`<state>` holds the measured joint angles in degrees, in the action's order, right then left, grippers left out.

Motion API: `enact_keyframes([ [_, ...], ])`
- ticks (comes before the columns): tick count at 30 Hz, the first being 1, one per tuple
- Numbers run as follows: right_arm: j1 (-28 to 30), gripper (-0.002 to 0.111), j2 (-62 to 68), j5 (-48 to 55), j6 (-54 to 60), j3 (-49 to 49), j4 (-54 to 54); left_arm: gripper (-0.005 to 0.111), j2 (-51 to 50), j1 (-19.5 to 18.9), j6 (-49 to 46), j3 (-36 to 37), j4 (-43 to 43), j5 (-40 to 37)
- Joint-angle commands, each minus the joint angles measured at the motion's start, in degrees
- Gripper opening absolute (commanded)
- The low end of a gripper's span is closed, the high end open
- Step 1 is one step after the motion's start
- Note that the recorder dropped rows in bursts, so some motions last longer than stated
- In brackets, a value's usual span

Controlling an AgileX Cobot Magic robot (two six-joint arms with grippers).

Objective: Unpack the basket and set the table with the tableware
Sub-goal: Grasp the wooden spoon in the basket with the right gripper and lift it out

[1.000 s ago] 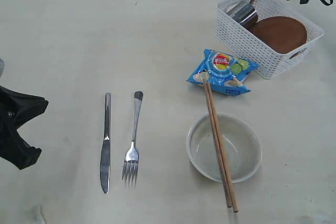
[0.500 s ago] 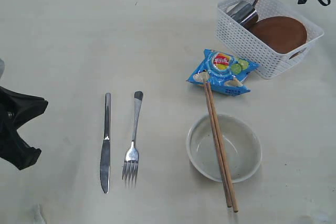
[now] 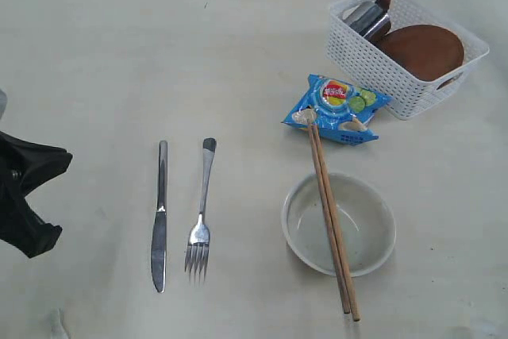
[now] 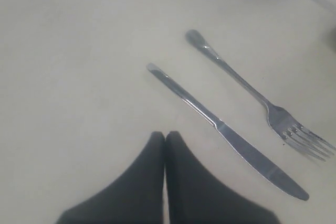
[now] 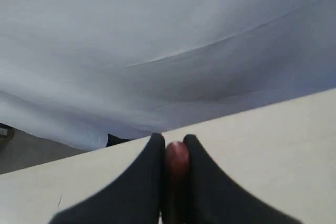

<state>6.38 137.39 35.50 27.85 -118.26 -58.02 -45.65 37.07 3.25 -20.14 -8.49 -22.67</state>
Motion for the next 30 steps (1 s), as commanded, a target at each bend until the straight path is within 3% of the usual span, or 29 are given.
enact_keyframes([
  [1,0.68,-0.001,-3.58,-0.59,0.91,-0.4,0.25,0.0,0.43,0.21,-0.01,0.36,-0.07,0.05],
  [8,7.48,-0.001,-14.64,2.79,-0.02,-0.4,1.58,0.0,0.43,0.21,-0.01,0.36,-0.07,1.5],
  [15,15.43,-0.001,-21.6,33.37,-10.95,-0.4,8.27,0.0,0.43,0.21,1.92,-0.83,-0.07,4.67],
  [17,15.56,-0.001,-23.8,34.47,-13.22,0.67,15.49,0.0,0.43,0.21,3.57,-1.92,-0.07,3.94],
  [19,15.44,-0.001,-29.12,34.47,-14.73,5.86,19.89,0.0,0.57,0.21,4.13,-2.79,0.12,3.02],
  [23,16.65,-0.001,-37.7,34.47,-12.99,16.71,17.72,0.0,1.94,0.21,6.33,-3.72,0.12,2.03],
  [30,15.27,-0.001,-48.38,34.47,-2.85,44.92,18.27,0.0,8.89,0.21,7.32,-3.72,0.12,1.49],
])
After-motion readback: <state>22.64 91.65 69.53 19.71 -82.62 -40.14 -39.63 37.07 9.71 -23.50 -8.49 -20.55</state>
